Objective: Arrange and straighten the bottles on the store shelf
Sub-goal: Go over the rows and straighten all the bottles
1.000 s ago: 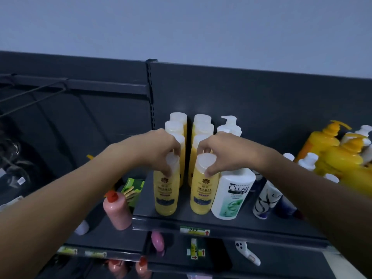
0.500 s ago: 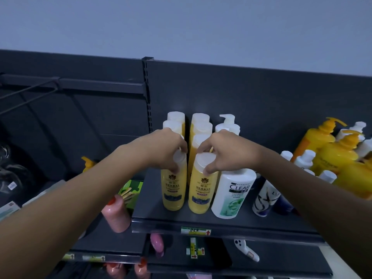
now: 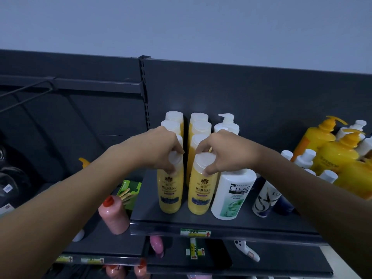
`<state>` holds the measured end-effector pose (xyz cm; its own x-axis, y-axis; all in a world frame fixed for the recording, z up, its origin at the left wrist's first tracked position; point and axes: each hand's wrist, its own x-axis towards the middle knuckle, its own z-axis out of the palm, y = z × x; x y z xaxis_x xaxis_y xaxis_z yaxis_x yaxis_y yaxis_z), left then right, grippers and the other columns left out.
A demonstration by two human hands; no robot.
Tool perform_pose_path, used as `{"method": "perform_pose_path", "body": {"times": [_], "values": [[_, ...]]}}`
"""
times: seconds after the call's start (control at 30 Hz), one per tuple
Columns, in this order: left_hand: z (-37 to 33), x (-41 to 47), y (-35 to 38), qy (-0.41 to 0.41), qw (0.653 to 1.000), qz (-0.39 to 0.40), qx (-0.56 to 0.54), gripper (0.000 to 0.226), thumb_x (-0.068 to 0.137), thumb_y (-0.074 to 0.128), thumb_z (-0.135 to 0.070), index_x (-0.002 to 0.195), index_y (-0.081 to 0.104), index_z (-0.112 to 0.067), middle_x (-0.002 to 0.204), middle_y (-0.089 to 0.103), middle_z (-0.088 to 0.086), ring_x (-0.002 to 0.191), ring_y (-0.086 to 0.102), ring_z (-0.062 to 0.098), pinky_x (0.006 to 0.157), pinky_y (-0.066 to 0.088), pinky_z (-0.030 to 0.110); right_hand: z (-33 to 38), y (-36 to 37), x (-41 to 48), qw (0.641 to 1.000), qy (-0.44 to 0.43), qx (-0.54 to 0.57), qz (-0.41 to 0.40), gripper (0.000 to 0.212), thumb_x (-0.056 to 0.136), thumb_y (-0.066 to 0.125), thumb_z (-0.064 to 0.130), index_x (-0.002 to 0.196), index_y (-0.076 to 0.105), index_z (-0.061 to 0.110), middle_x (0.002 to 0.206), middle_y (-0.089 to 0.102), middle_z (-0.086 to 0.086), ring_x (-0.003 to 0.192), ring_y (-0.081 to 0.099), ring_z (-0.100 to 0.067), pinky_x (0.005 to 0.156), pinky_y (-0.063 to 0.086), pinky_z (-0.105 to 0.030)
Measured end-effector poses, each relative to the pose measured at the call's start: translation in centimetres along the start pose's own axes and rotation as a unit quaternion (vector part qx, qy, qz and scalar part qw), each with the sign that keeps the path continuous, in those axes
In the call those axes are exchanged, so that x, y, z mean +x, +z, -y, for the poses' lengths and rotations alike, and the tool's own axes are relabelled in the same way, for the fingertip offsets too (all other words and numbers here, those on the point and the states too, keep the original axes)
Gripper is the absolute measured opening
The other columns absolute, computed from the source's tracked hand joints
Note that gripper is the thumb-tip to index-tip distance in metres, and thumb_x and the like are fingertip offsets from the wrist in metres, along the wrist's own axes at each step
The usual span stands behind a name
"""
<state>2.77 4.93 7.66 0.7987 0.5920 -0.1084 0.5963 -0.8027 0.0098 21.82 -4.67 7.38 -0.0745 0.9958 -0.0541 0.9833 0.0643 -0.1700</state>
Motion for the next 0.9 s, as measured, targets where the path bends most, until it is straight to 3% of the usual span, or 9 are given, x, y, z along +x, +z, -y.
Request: {"method": "perform_pose_path", "body": {"times": [0.13,0.23,0.3,0.37,0.53,0.67,0.77,0.83,0.9], "values": [[0.3,0.2,0.1,0.013,1.000,0.002,0.016,0.068,0.076,0.084,-0.047,0.139,0.059,-0.038,0.123,0.066,-0.007,0.113,0.060,0.017,0.088,0.054,0.033,-0.2,-0.2,0.3,1.000,0.001,0.010,0.029,0.053,0.075,0.084,0.046,0.123,0.067,0.029,0.108,0.069,0.009,0.098,0.061,-0.008,0.079,0.053,-0.028],[0.9,0.5,-0.5,0.009,1.000,-0.021,-0.018,0.063,0.079,0.075,-0.061,0.134,0.063,-0.034,0.117,0.069,-0.008,0.107,0.064,0.014,0.089,0.057,0.037,-0.8,-1.2,1.4,0.999,-0.005,0.038,-0.033,0.041,0.081,0.075,0.056,0.114,0.071,0.031,0.100,0.069,0.014,0.093,0.064,-0.002,0.076,0.052,-0.022],[1.4,1.2,-1.3,0.012,0.996,-0.076,-0.052,0.056,0.080,0.067,-0.069,0.124,0.069,-0.035,0.105,0.069,-0.012,0.099,0.065,0.011,0.086,0.058,0.037,-1.5,-2.1,2.6,0.996,-0.005,0.010,-0.092,0.034,0.087,0.071,0.049,0.116,0.072,0.031,0.103,0.068,0.014,0.098,0.064,-0.008,0.081,0.054,-0.029],[2.1,2.4,-2.0,0.017,0.993,-0.107,-0.041,0.049,0.084,0.068,-0.064,0.123,0.069,-0.034,0.103,0.065,-0.015,0.097,0.063,0.010,0.084,0.056,0.034,-2.0,-2.6,3.9,0.994,-0.003,-0.029,-0.102,0.034,0.089,0.072,0.039,0.122,0.069,0.033,0.108,0.064,0.013,0.104,0.062,-0.011,0.083,0.052,-0.033],[3.2,5.2,-2.0,0.030,0.999,-0.027,-0.011,0.053,0.082,0.079,-0.044,0.131,0.064,-0.036,0.116,0.062,-0.008,0.105,0.059,0.016,0.085,0.051,0.032,-2.9,-1.3,5.9,0.999,0.010,-0.040,-0.006,0.049,0.084,0.079,0.032,0.131,0.064,0.036,0.120,0.065,0.007,0.103,0.055,-0.010,0.079,0.044,-0.029],[3.6,6.3,-1.0,0.045,0.999,-0.006,-0.004,0.051,0.082,0.080,-0.032,0.131,0.065,-0.036,0.120,0.065,-0.009,0.110,0.058,0.014,0.086,0.049,0.029,-3.2,-0.7,6.0,1.000,0.004,-0.020,-0.008,0.053,0.086,0.078,0.031,0.136,0.062,0.035,0.122,0.065,0.009,0.108,0.052,-0.011,0.082,0.041,-0.027],[3.9,6.6,-0.8,0.041,0.999,-0.006,-0.019,0.049,0.082,0.080,-0.031,0.129,0.067,-0.038,0.115,0.064,-0.011,0.101,0.055,0.012,0.083,0.049,0.029,-3.5,-0.5,5.7,1.000,-0.004,-0.018,-0.014,0.053,0.088,0.077,0.028,0.139,0.062,0.031,0.119,0.069,0.007,0.110,0.053,-0.010,0.081,0.038,-0.023],[4.0,6.7,-0.9,0.038,0.999,-0.006,-0.025,0.048,0.082,0.080,-0.034,0.128,0.067,-0.039,0.110,0.062,-0.014,0.097,0.053,0.011,0.079,0.046,0.026,-3.7,-0.5,5.5,1.000,-0.002,-0.017,-0.010,0.054,0.089,0.076,0.029,0.141,0.062,0.030,0.112,0.068,0.010,0.105,0.049,-0.006,0.080,0.037,-0.021],[4.0,6.8,-0.8,0.038,0.999,-0.011,-0.029,0.049,0.081,0.080,-0.037,0.128,0.068,-0.038,0.112,0.065,-0.012,0.094,0.052,0.009,0.079,0.045,0.025,-3.9,-0.5,5.3,1.000,-0.007,-0.022,-0.008,0.053,0.090,0.075,0.029,0.141,0.062,0.030,0.090,0.058,0.024,0.101,0.048,-0.006,0.073,0.035,-0.015]]}}
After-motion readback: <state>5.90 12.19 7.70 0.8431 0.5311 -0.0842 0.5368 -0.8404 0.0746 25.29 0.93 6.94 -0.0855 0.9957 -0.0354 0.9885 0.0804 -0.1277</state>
